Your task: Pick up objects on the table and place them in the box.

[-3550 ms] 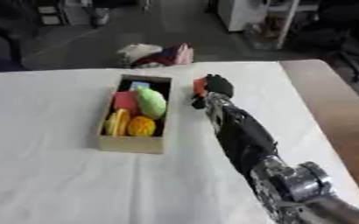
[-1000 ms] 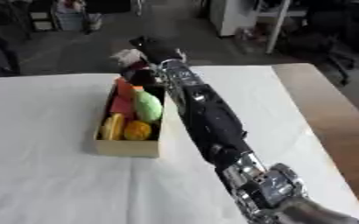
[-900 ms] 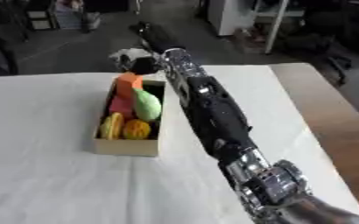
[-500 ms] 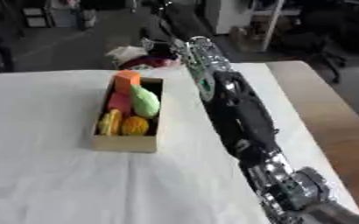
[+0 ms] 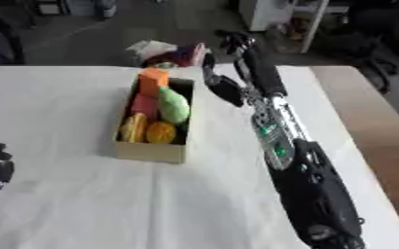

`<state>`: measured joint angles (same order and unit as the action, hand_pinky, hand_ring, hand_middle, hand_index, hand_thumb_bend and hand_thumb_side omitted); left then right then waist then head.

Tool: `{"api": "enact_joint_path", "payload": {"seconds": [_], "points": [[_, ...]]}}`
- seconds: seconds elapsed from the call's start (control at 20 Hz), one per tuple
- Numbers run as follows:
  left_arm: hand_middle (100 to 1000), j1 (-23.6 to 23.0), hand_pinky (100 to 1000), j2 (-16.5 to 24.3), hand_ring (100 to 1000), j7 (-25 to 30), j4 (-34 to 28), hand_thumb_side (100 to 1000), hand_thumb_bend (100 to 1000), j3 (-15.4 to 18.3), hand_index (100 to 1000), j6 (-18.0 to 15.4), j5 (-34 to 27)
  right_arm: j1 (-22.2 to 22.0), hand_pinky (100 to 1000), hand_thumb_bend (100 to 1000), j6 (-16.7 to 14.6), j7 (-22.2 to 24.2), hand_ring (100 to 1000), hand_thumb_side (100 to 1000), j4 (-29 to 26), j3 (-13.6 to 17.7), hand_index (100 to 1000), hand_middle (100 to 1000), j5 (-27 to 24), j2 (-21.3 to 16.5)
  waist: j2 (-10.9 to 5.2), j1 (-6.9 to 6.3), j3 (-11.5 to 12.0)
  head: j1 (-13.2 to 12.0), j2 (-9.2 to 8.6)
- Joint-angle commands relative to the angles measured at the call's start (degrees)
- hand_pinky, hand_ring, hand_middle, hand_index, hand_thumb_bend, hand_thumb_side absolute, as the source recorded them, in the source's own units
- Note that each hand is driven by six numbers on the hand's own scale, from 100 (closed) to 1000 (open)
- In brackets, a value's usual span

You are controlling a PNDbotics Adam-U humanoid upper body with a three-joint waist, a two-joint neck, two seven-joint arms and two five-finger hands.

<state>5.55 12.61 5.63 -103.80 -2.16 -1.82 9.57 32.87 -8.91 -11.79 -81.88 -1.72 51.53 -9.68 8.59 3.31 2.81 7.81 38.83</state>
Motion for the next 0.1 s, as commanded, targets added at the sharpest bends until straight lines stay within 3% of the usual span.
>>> {"api": "enact_joint_path", "payload": {"seconds": [0.05, 0.1], "points": [[612, 0.63, 705, 0.27, 579, -0.26, -0.72, 448, 357, 0.21, 771, -0.42, 0.09, -2.41, 706, 100, -0.38, -0.46, 614, 488, -3.03, -0.79, 877, 621, -3.29, 0.44, -0.37, -0.29, -0.34, -1.43, 1.22], [613, 0.66, 705, 0.05, 580, -0.08, -0.69, 448, 356, 0.14, 771, -0.62, 0.30, -3.93, 703, 100, -0.63, 0.17, 610, 476, -2.41, -0.91, 875, 616, -4.22, 1.53, -0.23, -0.31, -0.51, -1.99, 1.67]]}}
